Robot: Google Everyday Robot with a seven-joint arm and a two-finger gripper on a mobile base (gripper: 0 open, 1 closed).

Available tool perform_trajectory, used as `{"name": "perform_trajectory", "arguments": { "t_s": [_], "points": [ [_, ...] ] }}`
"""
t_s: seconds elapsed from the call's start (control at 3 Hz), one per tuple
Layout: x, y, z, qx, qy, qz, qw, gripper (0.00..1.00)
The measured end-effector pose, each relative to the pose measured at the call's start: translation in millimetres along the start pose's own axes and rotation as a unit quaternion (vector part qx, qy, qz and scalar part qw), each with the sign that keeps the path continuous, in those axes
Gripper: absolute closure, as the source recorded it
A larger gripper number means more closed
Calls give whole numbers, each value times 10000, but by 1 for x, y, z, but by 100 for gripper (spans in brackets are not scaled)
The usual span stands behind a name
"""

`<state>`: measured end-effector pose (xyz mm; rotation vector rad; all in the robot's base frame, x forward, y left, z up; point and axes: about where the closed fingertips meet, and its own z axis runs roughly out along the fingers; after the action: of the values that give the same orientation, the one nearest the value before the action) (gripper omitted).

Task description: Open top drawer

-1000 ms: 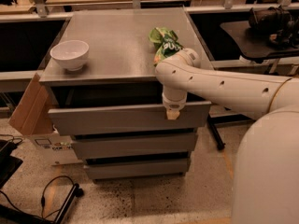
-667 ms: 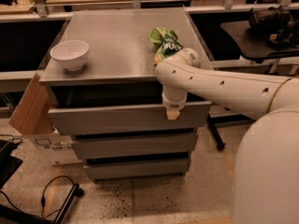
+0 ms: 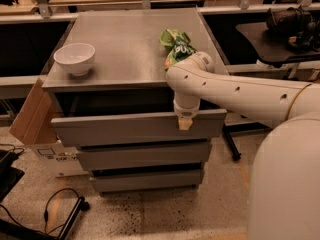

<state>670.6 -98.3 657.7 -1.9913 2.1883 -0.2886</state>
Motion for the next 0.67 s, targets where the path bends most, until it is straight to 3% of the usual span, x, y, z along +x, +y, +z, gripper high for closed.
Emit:
{"name": "perform_trajectory", "arguments": {
  "t_s": [0.33, 0.67],
  "points": [
    [0, 1, 2, -17, 7, -3, 10000, 5],
    [1, 2, 3, -25, 11, -4, 10000, 0]
  ]
}}
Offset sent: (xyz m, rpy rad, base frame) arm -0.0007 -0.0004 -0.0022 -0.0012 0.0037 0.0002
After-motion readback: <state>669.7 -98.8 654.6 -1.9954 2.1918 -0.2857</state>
